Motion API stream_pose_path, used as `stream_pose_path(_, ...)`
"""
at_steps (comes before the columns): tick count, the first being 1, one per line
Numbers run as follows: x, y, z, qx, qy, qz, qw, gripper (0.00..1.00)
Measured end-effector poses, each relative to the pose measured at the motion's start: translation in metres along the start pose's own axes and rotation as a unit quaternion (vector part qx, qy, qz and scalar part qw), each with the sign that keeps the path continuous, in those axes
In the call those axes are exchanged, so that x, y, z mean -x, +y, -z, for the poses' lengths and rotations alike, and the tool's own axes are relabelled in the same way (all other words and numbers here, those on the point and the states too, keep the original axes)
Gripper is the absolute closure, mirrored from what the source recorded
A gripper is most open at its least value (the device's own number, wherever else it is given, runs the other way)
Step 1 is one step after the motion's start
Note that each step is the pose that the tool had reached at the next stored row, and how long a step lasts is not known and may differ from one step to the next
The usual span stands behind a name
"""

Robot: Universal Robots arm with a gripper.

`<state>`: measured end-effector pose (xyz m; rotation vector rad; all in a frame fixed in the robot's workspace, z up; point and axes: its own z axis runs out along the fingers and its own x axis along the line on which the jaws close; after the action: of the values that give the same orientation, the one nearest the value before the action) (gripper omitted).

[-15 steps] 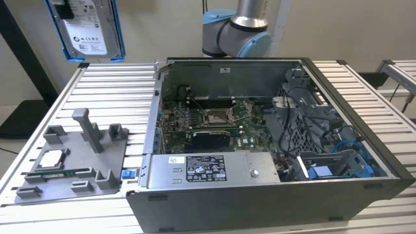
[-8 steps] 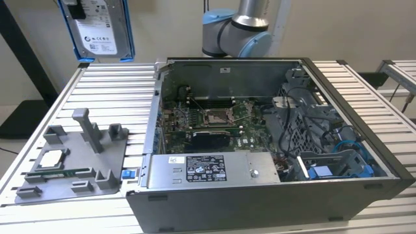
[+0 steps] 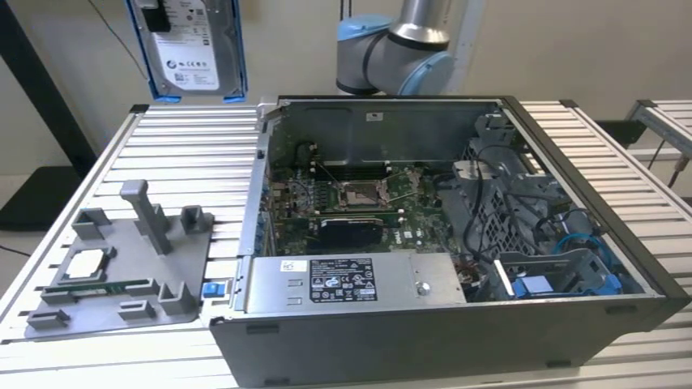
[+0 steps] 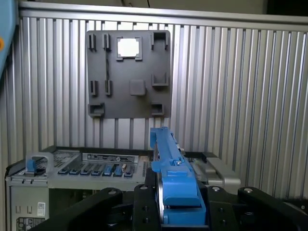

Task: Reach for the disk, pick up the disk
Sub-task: 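Pick up the disk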

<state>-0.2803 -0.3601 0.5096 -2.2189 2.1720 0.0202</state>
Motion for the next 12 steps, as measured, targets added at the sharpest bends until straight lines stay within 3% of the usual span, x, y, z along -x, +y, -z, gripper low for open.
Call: stream_pose_path(12, -0.0008, -0.0363, -0.0006, 0.0000, 0.0000, 0.000, 1.0000, 1.00)
